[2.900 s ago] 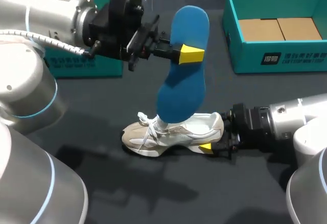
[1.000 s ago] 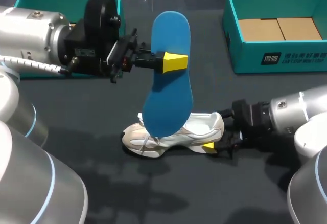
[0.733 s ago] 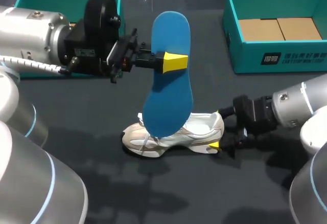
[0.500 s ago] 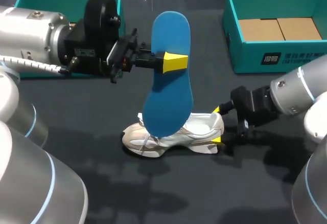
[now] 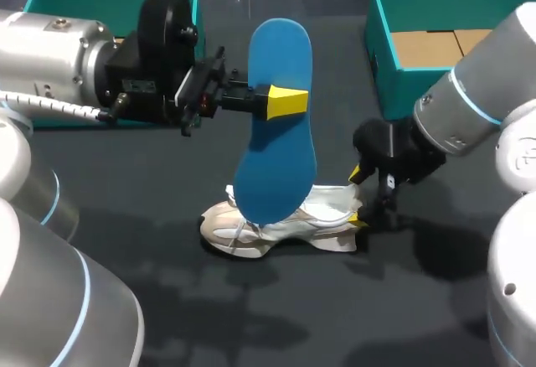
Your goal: Take the shoe out of the shoebox, open the shoe tongue, remove and reinsert the insole, then place the shoe into the shoebox
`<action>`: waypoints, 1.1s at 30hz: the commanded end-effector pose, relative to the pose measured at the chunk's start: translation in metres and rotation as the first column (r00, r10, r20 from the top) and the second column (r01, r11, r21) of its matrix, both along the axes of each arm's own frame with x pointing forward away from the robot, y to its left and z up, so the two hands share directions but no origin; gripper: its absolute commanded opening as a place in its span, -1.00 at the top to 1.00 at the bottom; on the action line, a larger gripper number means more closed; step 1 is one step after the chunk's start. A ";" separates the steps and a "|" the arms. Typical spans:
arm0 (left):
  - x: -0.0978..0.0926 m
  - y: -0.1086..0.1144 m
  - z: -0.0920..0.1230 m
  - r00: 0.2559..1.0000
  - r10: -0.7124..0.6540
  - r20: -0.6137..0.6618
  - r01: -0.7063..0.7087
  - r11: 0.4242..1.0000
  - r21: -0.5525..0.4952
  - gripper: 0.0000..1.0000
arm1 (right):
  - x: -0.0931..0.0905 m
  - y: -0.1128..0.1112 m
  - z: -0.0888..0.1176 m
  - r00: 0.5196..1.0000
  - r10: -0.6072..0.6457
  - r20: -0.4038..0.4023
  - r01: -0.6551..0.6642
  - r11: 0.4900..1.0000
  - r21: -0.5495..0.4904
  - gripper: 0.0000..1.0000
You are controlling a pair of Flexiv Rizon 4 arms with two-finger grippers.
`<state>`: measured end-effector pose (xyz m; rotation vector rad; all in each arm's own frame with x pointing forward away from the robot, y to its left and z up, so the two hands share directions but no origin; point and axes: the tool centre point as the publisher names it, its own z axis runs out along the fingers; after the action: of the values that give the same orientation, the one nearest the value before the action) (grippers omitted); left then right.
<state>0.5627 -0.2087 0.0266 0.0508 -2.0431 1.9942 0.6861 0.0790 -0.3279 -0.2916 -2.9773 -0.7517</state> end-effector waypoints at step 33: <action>-0.001 0.000 0.000 1.000 0.001 0.000 -0.001 1.000 0.001 1.00 | 0.020 0.049 0.024 1.000 -0.015 -0.008 0.008 0.835 -0.551 -1.00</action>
<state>0.5626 -0.2087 0.0266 0.0508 -2.0431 1.9942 0.7059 0.1235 -0.3048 -0.3310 -3.1131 0.0161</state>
